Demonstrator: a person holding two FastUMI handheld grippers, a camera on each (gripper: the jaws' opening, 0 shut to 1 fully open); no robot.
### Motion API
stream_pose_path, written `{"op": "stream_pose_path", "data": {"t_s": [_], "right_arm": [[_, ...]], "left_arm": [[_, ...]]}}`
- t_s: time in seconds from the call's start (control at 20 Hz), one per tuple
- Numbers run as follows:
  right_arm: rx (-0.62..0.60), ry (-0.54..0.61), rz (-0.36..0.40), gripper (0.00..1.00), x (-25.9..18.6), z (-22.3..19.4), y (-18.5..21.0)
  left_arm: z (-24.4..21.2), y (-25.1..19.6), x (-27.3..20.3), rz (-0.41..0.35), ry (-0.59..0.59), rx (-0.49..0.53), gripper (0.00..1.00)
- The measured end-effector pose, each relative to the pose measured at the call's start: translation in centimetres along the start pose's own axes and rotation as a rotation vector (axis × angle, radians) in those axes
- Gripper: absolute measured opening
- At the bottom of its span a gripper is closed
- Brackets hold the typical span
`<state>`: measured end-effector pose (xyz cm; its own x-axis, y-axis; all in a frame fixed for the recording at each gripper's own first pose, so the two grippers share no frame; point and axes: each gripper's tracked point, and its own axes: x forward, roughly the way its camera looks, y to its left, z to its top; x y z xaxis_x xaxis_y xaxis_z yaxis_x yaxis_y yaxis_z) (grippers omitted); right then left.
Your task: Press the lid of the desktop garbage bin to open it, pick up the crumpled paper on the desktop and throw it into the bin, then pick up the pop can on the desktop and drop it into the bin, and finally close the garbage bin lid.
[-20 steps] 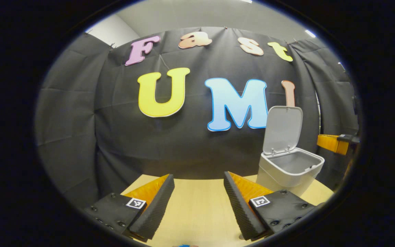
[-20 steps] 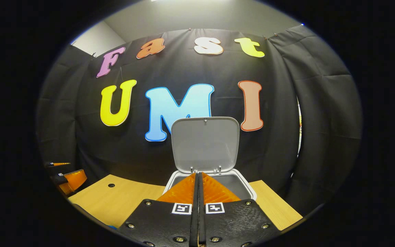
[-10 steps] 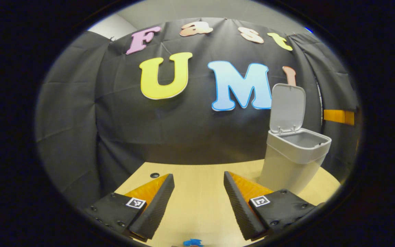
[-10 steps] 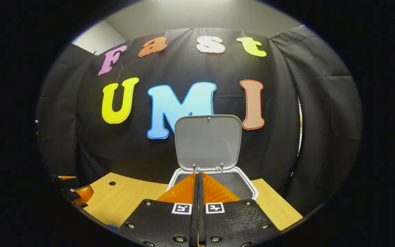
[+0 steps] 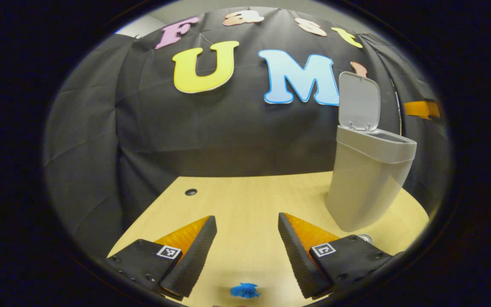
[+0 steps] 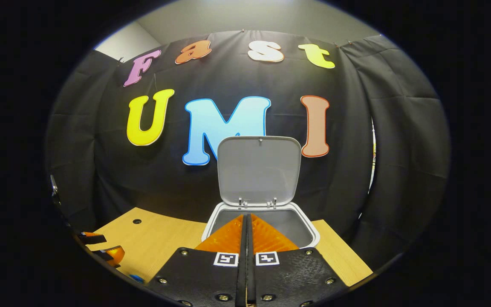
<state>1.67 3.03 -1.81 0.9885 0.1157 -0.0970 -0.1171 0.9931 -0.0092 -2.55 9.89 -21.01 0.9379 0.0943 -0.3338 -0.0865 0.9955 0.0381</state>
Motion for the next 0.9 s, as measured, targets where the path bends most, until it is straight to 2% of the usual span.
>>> {"op": "stream_pose_path", "data": {"t_s": [0.9], "right_arm": [[-0.06, 0.069, -0.036, 0.01, -1.1, -1.8, -1.1]], "left_arm": [[-13.4, -2.9, 1.9, -0.084, 0.249, 0.02, 0.96]]}}
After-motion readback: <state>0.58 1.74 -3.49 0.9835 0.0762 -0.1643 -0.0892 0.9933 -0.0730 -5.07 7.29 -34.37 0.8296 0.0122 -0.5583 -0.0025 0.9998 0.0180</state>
